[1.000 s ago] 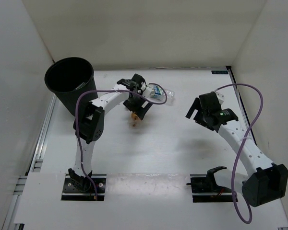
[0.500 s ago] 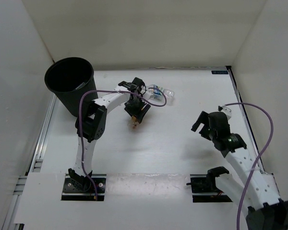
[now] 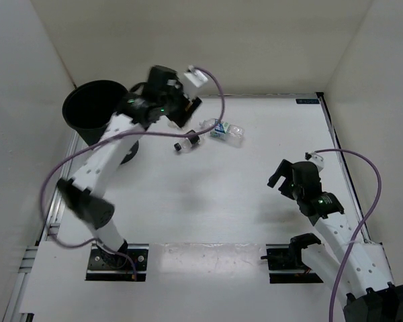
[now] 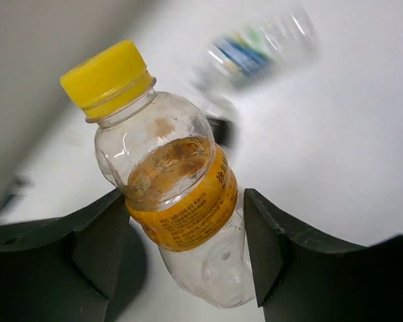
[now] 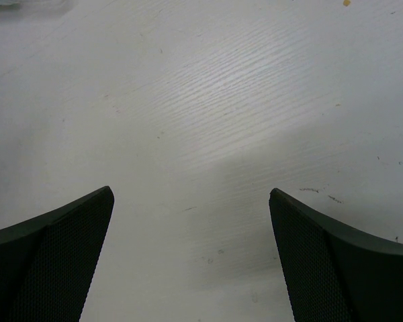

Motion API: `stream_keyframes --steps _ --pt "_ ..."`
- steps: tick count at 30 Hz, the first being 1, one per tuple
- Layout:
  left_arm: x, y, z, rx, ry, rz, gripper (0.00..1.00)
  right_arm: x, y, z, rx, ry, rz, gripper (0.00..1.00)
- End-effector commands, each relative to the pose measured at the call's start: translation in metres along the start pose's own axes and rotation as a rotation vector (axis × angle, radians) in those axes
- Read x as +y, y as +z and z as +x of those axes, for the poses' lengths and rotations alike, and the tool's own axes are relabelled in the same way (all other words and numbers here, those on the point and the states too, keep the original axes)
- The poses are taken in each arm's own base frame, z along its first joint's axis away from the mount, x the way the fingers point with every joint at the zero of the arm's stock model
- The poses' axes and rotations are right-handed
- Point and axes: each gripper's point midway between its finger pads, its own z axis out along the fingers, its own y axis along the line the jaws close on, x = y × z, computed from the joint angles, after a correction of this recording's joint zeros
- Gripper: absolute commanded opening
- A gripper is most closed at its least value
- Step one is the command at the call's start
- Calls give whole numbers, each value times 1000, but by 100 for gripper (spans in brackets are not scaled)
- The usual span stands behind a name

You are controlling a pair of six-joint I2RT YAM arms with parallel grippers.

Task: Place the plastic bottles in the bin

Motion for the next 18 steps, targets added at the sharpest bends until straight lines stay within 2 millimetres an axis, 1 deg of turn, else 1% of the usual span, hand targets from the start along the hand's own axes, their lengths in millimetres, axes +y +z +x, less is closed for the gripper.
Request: stream_keyframes --steps 1,2,3,4,5,6,7,8,9,10,11,13,14,15,16,18 --pt "111 -112 -56 -257 -8 -501 10 16 -1 -19 -43 10 -48 100" --pt "136 -123 -49 -232 -51 -599 10 17 -1 -21 -51 12 -54 100" --pt "152 -133 -43 -225 -72 -647 10 20 0 -21 -43 11 -61 100" --pt "183 -140 -24 -192 -124 -712 10 20 1 -20 -36 9 -55 100" --pt "197 -139 -12 -166 -153 -739 11 23 0 -25 -50 4 -66 100" --pt "207 -138 -3 -158 -173 -740 12 26 -2 -27 -52 5 -78 100" --pt "226 -144 17 -129 -212 -773 13 25 0 -26 -44 -6 -72 100" --pt "232 -134 34 -88 -224 -765 13 25 0 -26 -44 -6 -72 100" --pt "238 -126 46 -65 -247 -755 14 27 -2 -30 -52 -4 -78 100" --pt "248 -124 67 -31 -284 -766 14 27 -2 -30 -53 -4 -78 100" --pt "254 -118 78 -10 -305 -762 16 27 -2 -30 -53 -4 -78 100" --pt "261 -113 93 7 -332 -752 18 28 -4 -31 -63 -10 -85 100" --pt "268 -112 108 27 -374 -765 19 26 -4 -30 -64 -10 -86 100" --pt "268 -106 118 52 -384 -748 20 27 -7 -32 -74 -8 -93 100" --pt "269 -107 119 49 -388 -744 23 24 -5 -27 -64 -10 -86 100" --pt "265 -101 130 63 -422 -719 55 24 -6 -26 -72 1 -92 100"
